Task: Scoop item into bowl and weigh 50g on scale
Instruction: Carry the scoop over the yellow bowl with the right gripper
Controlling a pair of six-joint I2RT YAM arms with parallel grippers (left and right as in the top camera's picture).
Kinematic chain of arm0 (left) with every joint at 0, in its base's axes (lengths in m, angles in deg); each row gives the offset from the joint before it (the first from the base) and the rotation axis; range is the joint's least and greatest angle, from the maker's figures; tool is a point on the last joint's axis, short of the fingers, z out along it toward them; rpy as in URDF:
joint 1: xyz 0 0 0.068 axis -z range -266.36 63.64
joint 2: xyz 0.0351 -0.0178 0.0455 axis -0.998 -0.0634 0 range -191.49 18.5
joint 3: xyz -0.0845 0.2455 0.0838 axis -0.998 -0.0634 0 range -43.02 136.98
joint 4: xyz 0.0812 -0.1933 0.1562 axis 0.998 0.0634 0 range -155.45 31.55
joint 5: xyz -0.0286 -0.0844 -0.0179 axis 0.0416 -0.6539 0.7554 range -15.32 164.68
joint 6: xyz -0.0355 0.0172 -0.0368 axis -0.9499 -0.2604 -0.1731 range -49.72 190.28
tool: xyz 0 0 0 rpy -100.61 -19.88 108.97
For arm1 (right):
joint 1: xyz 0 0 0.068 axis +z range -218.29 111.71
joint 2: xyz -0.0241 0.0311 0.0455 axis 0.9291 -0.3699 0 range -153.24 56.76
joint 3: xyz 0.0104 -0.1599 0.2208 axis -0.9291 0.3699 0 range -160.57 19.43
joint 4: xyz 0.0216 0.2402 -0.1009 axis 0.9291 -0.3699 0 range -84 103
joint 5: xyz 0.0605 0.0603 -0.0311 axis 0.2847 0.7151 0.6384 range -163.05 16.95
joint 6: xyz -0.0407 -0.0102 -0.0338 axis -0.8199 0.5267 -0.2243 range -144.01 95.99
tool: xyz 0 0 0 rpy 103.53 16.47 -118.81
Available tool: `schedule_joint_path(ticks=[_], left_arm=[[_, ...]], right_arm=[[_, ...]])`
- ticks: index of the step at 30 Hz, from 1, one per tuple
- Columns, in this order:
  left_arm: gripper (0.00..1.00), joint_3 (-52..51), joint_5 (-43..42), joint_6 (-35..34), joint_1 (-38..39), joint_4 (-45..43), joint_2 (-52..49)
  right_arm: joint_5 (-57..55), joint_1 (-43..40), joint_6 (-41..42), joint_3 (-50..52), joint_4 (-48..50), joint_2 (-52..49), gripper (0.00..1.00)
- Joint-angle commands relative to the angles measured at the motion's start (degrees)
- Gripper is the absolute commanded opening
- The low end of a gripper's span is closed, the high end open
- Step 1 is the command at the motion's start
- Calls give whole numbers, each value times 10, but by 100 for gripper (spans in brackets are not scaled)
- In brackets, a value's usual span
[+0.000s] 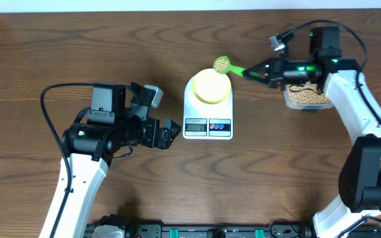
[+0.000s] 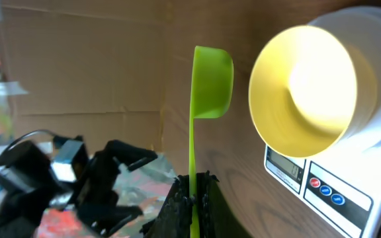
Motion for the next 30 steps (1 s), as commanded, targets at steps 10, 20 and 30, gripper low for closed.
schedule_joint_path(ticks=[10, 20, 30], left_arm=[[98, 1, -9, 10, 1, 1, 0], [98, 1, -9, 10, 1, 1, 0], [98, 1, -9, 10, 1, 1, 0]], right_arm=[[-180, 85, 27, 0, -2, -4, 1], [-313, 146, -45, -1, -9, -3, 1], [-432, 180, -78, -16, -45, 21, 1]])
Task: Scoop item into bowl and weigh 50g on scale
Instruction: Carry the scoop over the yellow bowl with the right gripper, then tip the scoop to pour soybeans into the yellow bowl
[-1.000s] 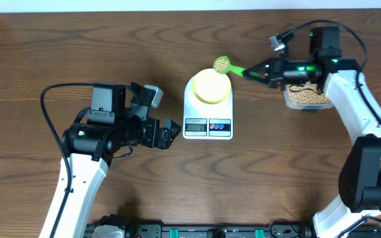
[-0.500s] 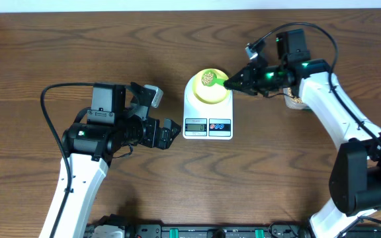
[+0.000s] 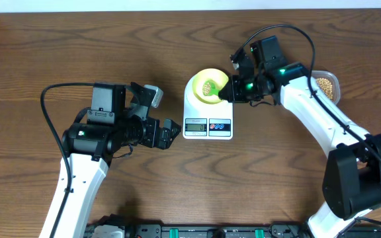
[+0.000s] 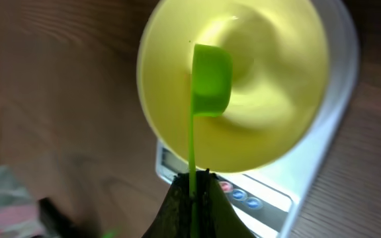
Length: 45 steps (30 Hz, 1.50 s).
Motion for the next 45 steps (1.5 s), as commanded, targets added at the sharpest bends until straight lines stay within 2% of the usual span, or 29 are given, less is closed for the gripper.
schedule_joint_path(ticks=[1, 9, 28, 35, 45], left_arm=[[98, 1, -9, 10, 1, 0, 0], [98, 1, -9, 10, 1, 0, 0], [98, 1, -9, 10, 1, 0, 0], [98, 1, -9, 10, 1, 0, 0], [98, 1, -9, 10, 1, 0, 0]], right_arm=[[-56, 10, -36, -15, -3, 23, 1], [-103, 33, -88, -16, -9, 27, 1], [-254, 93, -126, -76, -59, 28, 1], [-273, 110, -144, -77, -63, 36, 1], [-390, 153, -151, -77, -63, 70, 1]])
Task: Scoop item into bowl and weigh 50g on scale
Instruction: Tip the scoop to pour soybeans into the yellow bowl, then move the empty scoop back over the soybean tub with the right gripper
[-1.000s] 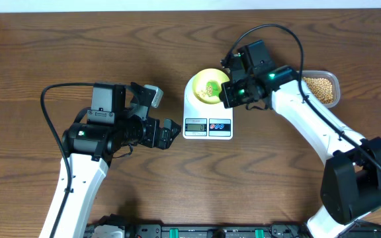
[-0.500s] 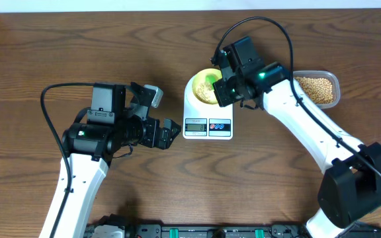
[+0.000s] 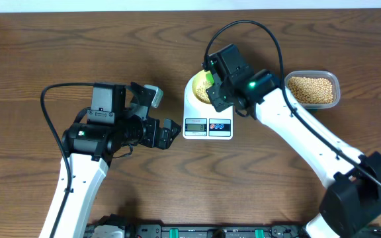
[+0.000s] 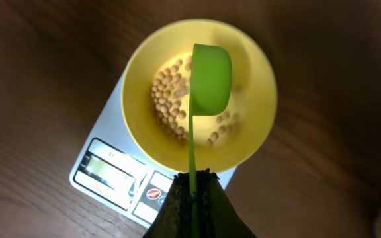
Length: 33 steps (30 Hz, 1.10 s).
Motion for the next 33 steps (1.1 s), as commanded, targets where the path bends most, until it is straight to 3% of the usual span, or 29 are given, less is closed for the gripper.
schedule_joint_path(ticks=[1, 12, 21, 27, 33], left_arm=[[98, 1, -9, 10, 1, 0, 0], [98, 1, -9, 10, 1, 0, 0], [98, 1, -9, 10, 1, 0, 0], [98, 1, -9, 10, 1, 0, 0], [98, 1, -9, 10, 1, 0, 0]], right_arm=[[-49, 10, -17, -17, 0, 29, 1], [-50, 18, -64, -17, -8, 34, 1], [-38, 1, 8, -17, -8, 39, 1], [138, -80, 38, -17, -9, 85, 1], [304, -237, 47, -17, -63, 139, 1]])
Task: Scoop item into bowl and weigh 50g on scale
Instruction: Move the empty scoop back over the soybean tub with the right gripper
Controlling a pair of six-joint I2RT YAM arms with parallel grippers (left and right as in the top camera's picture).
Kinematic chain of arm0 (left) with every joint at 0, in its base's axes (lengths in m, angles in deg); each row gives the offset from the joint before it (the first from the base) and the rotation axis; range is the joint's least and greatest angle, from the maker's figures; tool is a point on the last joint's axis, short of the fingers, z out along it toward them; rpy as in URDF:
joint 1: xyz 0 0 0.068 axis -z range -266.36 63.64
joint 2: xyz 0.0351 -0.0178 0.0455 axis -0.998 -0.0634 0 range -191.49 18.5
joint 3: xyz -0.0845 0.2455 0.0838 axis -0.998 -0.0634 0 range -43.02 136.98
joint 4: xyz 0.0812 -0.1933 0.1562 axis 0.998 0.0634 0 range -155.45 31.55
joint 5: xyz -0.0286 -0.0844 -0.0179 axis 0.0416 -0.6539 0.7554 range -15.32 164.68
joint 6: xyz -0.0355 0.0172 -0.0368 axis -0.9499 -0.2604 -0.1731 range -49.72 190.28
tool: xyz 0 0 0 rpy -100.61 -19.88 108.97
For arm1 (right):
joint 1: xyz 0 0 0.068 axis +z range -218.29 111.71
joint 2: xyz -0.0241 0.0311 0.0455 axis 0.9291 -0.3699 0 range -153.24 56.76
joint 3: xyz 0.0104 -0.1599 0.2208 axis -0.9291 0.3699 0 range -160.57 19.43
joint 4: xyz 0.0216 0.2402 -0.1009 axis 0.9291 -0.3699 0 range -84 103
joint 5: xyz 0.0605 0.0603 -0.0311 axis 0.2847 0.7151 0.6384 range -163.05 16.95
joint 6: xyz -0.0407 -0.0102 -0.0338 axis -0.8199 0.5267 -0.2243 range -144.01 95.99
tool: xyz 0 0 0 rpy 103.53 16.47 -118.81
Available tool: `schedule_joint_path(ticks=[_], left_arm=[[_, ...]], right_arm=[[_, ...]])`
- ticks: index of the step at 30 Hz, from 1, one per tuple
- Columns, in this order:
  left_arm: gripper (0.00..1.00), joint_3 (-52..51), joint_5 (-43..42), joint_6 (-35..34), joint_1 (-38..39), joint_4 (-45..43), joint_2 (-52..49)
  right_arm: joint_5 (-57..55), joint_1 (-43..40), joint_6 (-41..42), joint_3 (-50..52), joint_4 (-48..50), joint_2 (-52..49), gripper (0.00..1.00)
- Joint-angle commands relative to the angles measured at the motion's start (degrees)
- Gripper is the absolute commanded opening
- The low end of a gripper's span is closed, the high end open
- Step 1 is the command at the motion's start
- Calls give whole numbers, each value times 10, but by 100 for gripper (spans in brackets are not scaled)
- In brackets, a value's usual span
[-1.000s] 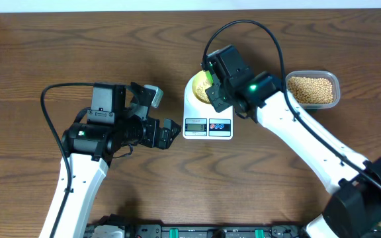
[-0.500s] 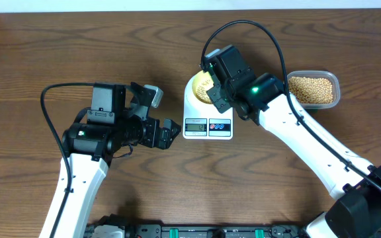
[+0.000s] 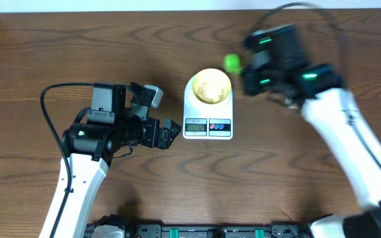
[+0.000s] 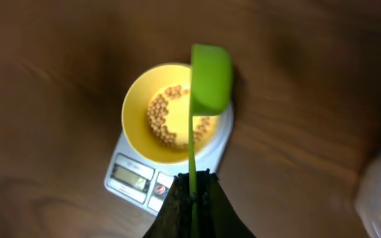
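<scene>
A yellow bowl (image 3: pixel 211 86) holding a layer of beans (image 4: pixel 167 116) stands on the white scale (image 3: pixel 208 118). My right gripper (image 4: pixel 192 182) is shut on the handle of the green scoop (image 4: pixel 210 79). In the overhead view the scoop (image 3: pixel 231 63) hangs just past the bowl's far right rim, and the right gripper (image 3: pixel 251 66) is blurred by motion. The scoop's inside faces away from the wrist camera. My left gripper (image 3: pixel 171 132) rests open on the table left of the scale, holding nothing.
A pale blurred container shows at the right edge of the wrist view; in the overhead view the right arm (image 3: pixel 323 99) covers that spot. The scale's display (image 3: pixel 196 125) faces the table's front. Bare wood lies all around.
My right gripper, still shut on the scoop, was low over the bowl and is now higher and farther to the right and back. The scoop now sits off the bowl's rim. The left arm is unmoved.
The scoop, full of beans, was first held behind the empty bowl. It was then down inside the bowl. Then beans lay in the bowl with the scoop above them, and now the scoop is beyond the rim.
</scene>
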Motion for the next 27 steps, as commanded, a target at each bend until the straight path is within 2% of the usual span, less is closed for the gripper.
schedule_joint_path(ticks=[1, 6, 11, 15, 27], left_arm=[[98, 1, -9, 10, 1, 1, 0], [98, 1, -9, 10, 1, 1, 0], [98, 1, -9, 10, 1, 1, 0], [98, 1, -9, 10, 1, 1, 0], [98, 1, -9, 10, 1, 1, 0]], right_arm=[[104, -78, 22, -12, -39, 33, 1], [55, -190, 13, -11, -155, 39, 1], [-41, -246, -3, -2, -196, 38, 1], [-106, -254, -3, 7, -191, 35, 1], [-125, -251, -13, 7, -161, -44, 1]])
